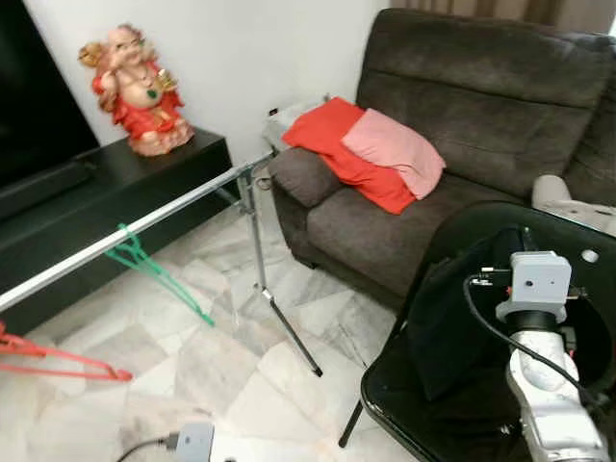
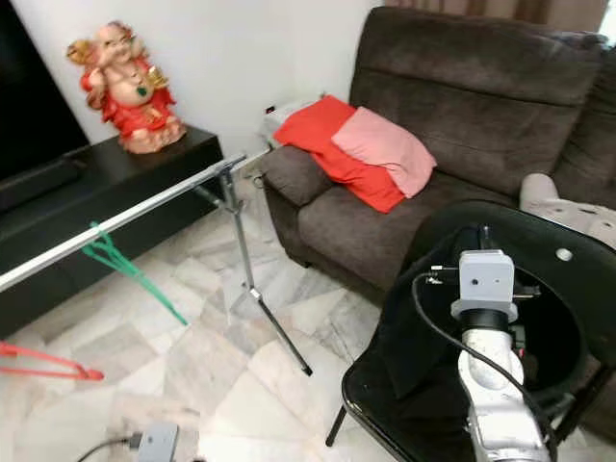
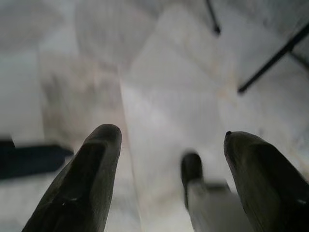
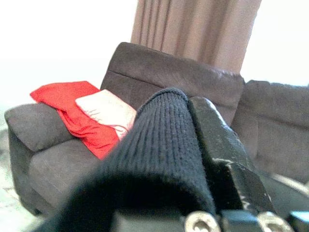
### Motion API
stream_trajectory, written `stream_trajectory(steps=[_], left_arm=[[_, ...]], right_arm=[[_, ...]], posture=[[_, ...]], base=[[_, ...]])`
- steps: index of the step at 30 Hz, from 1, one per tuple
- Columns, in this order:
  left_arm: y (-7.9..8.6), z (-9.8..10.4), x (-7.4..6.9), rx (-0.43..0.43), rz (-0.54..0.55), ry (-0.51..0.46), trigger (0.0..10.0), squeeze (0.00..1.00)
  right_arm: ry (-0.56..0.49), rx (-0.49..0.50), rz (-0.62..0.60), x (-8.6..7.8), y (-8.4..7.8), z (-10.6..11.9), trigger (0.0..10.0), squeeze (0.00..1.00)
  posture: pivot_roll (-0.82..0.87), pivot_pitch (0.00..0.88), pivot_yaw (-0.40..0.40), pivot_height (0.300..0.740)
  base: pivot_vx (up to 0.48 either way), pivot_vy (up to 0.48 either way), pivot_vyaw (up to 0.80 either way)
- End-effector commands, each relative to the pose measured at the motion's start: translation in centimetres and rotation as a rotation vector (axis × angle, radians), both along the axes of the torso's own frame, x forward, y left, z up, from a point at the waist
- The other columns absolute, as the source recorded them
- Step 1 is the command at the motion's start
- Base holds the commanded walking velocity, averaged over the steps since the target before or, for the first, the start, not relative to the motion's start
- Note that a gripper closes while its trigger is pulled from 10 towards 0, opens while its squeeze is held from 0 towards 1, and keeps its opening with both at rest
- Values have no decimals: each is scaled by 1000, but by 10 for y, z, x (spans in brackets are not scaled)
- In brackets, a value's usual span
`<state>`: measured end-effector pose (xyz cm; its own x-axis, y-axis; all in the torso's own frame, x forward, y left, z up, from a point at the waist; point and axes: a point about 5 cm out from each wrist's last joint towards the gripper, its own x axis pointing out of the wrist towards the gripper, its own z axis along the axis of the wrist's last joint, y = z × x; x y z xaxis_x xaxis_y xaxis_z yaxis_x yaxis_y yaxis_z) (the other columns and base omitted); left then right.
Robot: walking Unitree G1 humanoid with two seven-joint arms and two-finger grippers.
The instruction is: Hang hanger
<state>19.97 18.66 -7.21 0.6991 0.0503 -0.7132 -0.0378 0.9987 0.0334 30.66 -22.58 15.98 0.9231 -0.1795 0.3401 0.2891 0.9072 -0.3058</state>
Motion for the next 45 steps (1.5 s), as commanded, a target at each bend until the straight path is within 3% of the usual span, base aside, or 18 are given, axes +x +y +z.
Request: stream_trajectory(steps=[1,5,6,10,12,15,32,45], left_arm=[[10,-5,-10,10,33,45,10000,0],[11,-6,-12,11,35,61,10000,0],[11,-7,-13,11,35,69,10000,0],[10,-9,-16,12,33,84,10000,0],[10,-9,-16,12,33,86,10000,0],[9,-10,-19,12,34,99,10000,0],[11,-11,-20,14,33,111,10000,0],[8,-11,-20,12,30,113,10000,0]], right_arm=[[-70,-27,66,5,19,20,10000,0],[-97,-25,179,9,35,34,10000,0],[-124,0,282,9,48,45,10000,0],[-145,-10,473,5,71,61,10000,0],[-144,-14,495,4,73,62,10000,0],[-108,-43,623,-2,86,63,10000,0],[65,41,1001,-32,104,51,10000,0],[146,147,1058,-38,101,35,10000,0]], posture=[[-74,50,36,740],[-72,50,35,740],[-72,50,35,740],[-76,51,33,740],[-76,50,33,740],[-77,48,32,740],[-82,46,32,740],[-75,48,28,740]], base=[[0,0,731],[0,0,731],[0,0,731],[0,0,731],[0,0,731],[0,0,731],[0,0,744],[0,0,755]])
